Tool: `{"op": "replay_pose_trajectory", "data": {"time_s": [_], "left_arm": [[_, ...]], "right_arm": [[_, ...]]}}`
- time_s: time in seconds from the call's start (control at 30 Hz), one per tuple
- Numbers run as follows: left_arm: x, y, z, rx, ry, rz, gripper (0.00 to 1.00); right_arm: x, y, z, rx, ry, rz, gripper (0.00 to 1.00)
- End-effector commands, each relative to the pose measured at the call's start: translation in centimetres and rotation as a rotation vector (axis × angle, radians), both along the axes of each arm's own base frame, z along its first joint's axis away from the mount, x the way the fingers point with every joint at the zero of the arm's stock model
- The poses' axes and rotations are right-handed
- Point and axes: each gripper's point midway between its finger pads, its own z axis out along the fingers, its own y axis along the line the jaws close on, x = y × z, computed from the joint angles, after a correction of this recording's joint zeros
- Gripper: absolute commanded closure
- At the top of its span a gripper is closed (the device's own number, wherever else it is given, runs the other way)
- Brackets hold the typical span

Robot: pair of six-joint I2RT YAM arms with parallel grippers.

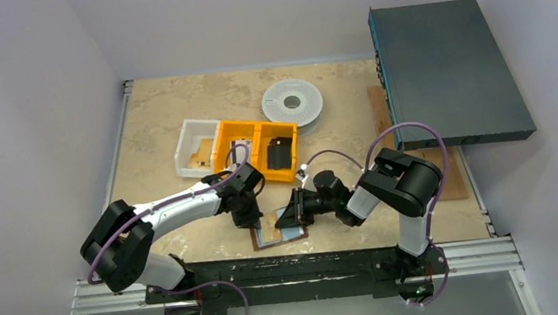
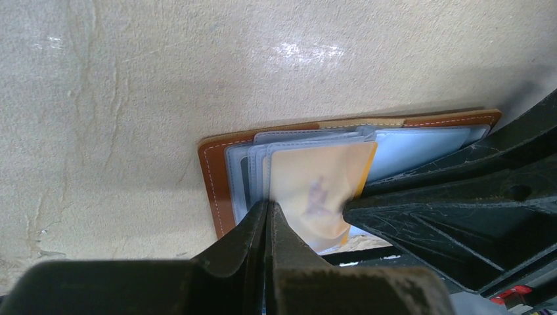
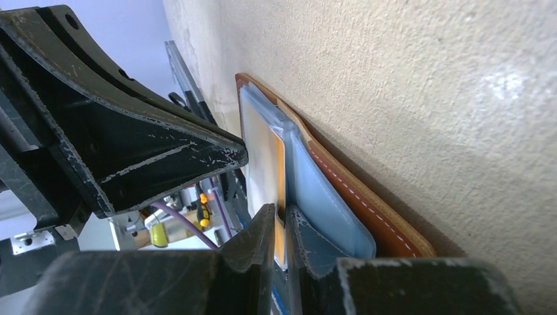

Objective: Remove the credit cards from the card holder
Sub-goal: Remove the credit card from the card holder.

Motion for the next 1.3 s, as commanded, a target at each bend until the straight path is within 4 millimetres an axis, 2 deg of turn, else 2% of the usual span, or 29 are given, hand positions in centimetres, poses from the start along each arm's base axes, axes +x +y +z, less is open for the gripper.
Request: {"op": "replay_pose_trajectory", "data": {"time_s": [0.0,0.23,0.6,0.9,1.27], "left_arm": [[-2.1,1.4,-3.4,0.078,0.078,0.025,1.0],[-2.8,3.0,-4.3,0.146,0.107,0.078,1.0],[-2.8,5.7,-5.1,0.188,0.102,0.163,1.0],[-2.8,6.4,-5.4,0.199,0.103,0.192,1.0],[-2.6,6.8,-5.6,0.209,0.101,0.204,1.0]], "right_arm": [[0.0,1.8,4.0,0.161,-0.063,0.03,0.94],[0.1,0.7,3.4,0.131,-0.052,-0.025,1.0],[0.2,-1.0,1.8,0.065,-0.029,-0.077,1.0],[0.1,-2.4,0.6,0.016,-0.021,-0.103,1.0],[0.3,-3.1,0.1,-0.003,-0.017,-0.121,1.0]]}}
